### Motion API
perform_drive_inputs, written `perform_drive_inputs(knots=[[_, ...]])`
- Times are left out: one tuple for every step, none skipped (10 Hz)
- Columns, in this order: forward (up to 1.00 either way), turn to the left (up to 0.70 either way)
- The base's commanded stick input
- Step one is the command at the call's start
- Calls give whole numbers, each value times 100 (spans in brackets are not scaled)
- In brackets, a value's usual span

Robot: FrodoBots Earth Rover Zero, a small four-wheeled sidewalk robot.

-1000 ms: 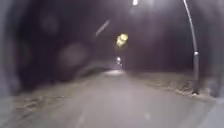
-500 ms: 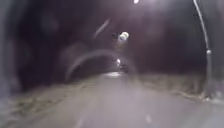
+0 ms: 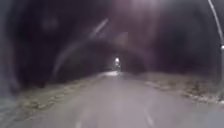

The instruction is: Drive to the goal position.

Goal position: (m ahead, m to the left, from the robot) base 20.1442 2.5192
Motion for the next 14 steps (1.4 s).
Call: perform_drive_inputs(knots=[[85, 0], [85, 0], [85, 0], [85, 0], [85, 0], [85, 0], [85, 0], [85, 0], [85, 0], [85, 0], [85, 0], [85, 0], [85, 0], [85, 0]])
